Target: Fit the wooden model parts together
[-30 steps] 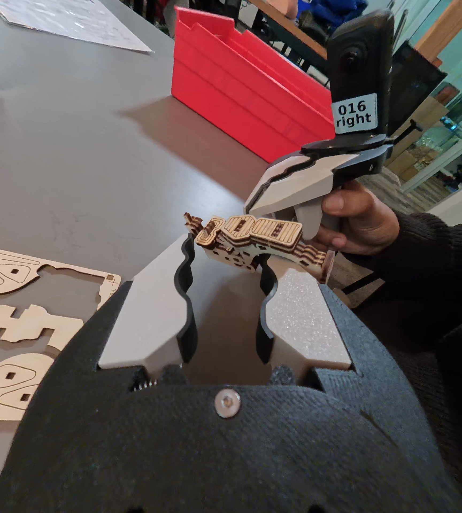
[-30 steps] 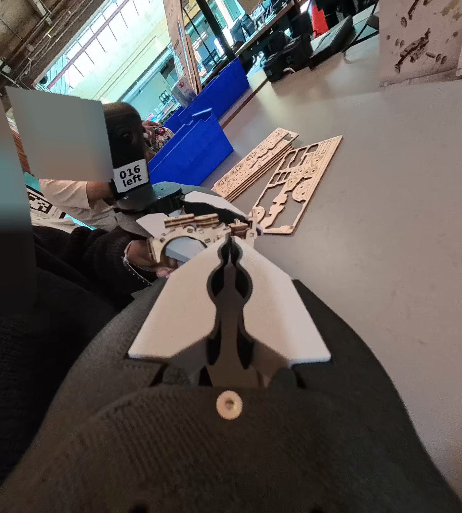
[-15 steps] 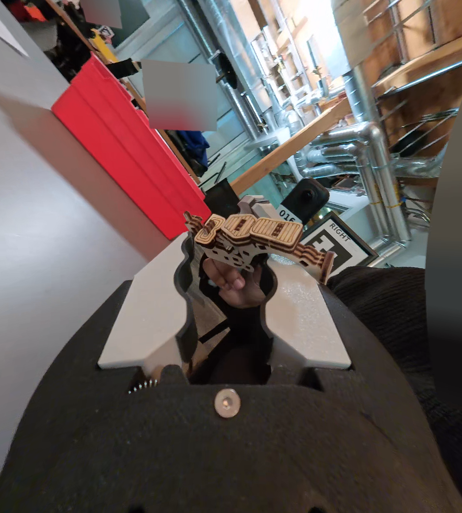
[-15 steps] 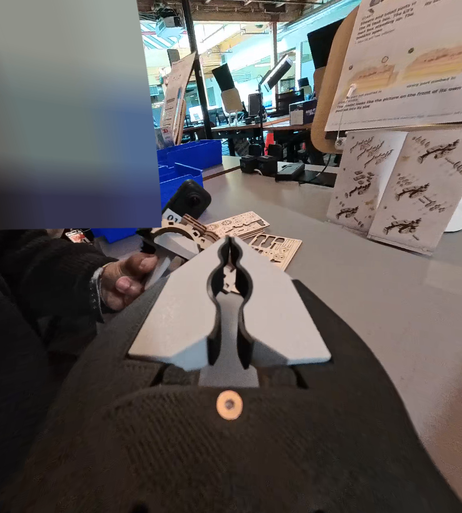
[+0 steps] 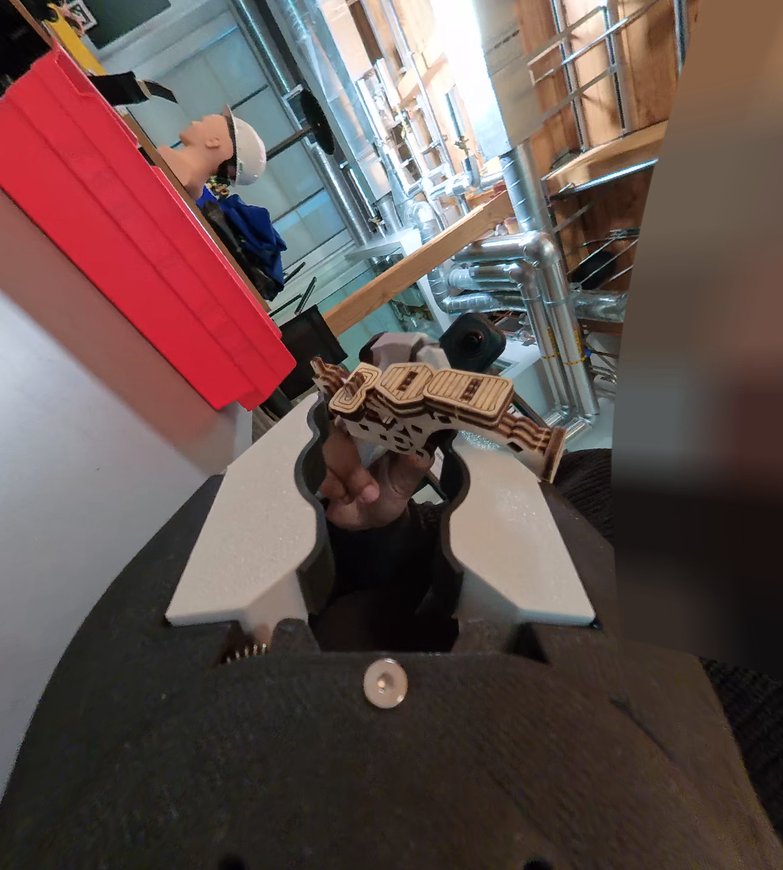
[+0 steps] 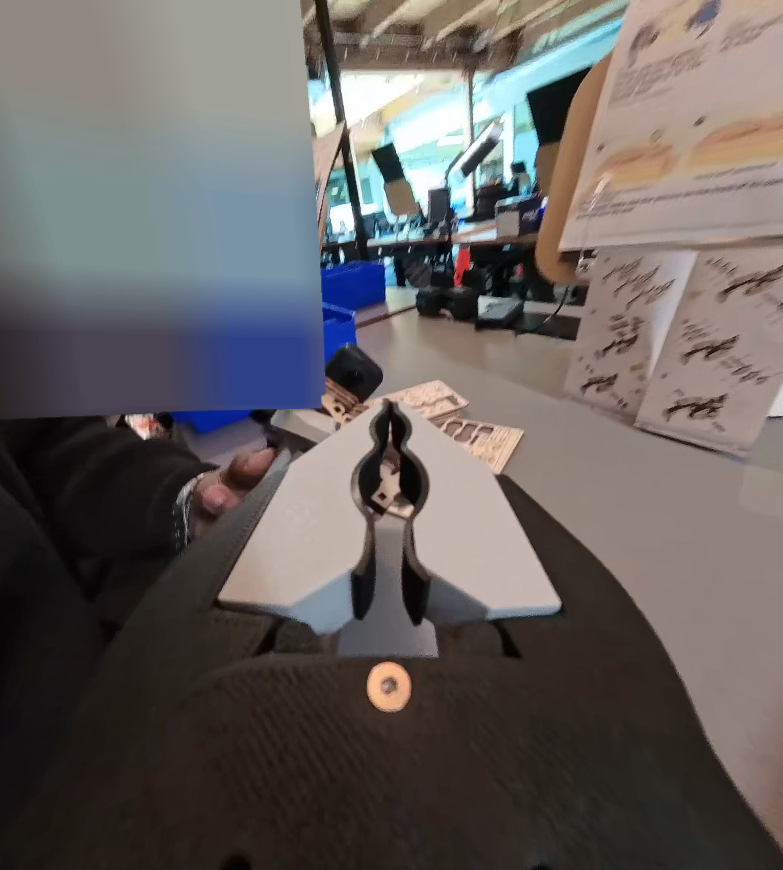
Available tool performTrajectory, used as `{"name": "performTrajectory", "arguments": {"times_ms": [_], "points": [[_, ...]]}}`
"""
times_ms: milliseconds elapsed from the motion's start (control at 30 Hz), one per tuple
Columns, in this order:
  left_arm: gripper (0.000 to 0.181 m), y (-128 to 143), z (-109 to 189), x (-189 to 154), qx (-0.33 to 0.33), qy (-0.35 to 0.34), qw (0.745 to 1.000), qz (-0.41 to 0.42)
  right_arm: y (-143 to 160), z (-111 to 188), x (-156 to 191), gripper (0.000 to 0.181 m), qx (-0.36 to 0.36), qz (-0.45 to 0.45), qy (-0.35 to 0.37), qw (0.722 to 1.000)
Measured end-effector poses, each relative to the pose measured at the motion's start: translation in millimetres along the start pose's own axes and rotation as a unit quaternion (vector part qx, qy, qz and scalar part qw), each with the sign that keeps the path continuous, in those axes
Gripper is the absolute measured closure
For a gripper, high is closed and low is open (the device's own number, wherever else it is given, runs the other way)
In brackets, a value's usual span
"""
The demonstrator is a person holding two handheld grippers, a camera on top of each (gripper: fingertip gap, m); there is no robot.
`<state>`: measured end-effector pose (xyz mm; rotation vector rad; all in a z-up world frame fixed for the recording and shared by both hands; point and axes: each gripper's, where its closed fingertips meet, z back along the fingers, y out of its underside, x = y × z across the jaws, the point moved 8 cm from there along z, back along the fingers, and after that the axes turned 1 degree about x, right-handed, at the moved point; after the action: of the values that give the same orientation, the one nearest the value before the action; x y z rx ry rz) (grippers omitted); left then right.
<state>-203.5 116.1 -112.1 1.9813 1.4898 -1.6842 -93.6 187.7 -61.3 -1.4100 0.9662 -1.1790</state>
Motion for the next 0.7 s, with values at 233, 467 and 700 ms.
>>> {"name": "performTrajectory", "arguments": {"times_ms": [233, 467, 700], "points": [[0.136, -2.7, 2.3, -2.1, -0.005, 0.005, 1.000, 0.009, 6.7, -5.4, 1.1, 0.181, 0.032, -0.024, -0.034, 0.999], [0.137, 0.0, 0.0, -2.5, 0.009, 0.006, 1.000, 0.010, 2.3, -3.7, 5.2, 0.181, 0.016, -0.027, -0.060, 0.998], [0.137, 1.4, -2.3, -5.1, 0.020, 0.019, 1.000, 0.009, -5.5, 4.5, -1.1, 0.181, -0.010, -0.050, -0.071, 0.996]]}}
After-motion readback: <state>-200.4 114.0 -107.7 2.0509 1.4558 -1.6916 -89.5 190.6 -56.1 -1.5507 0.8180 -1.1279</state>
